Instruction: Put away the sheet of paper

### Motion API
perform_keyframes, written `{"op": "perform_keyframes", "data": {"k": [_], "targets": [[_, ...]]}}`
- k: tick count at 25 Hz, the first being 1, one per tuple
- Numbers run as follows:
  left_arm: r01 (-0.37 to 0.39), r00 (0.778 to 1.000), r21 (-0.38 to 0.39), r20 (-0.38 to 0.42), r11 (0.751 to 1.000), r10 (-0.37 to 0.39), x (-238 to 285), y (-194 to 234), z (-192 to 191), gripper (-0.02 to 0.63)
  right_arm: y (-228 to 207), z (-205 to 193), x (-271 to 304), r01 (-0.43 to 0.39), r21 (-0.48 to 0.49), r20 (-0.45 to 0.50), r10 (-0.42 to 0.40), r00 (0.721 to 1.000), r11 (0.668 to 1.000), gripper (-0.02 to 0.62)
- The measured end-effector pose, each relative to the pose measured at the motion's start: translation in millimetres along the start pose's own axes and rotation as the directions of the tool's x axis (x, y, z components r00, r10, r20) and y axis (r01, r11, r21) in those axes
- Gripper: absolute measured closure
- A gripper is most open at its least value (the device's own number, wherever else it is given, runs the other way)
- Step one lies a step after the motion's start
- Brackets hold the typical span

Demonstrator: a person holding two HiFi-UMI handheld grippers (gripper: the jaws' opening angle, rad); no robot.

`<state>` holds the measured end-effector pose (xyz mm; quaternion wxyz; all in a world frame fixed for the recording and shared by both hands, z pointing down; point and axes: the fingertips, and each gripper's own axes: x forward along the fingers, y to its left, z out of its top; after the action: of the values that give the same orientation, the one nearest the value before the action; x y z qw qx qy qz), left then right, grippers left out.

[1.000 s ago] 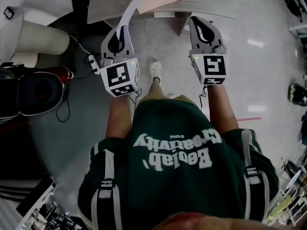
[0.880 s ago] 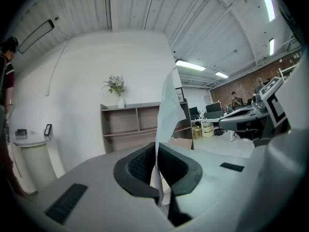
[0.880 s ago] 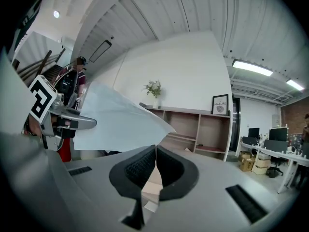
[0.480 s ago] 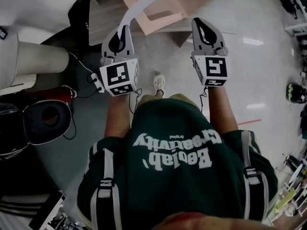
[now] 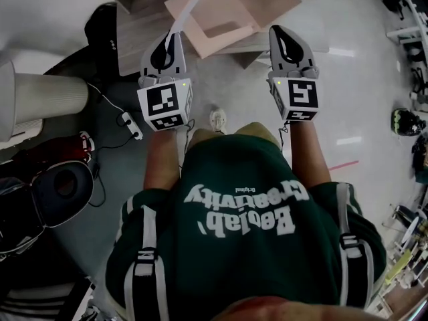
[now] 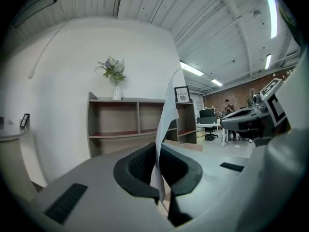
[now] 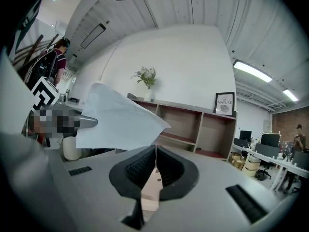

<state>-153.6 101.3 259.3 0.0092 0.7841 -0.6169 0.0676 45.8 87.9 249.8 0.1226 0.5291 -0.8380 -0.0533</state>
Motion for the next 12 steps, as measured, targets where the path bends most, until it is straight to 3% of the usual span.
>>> {"op": "perform_keyframes", "data": {"k": [12], "targets": [[0.022, 1.0, 0.001, 0.002, 1.0, -0.022, 31, 11, -6, 0.588, 0, 7, 36, -0.006, -0.049, -0.002, 0.006, 1.0, 0.999, 0.56]]}}
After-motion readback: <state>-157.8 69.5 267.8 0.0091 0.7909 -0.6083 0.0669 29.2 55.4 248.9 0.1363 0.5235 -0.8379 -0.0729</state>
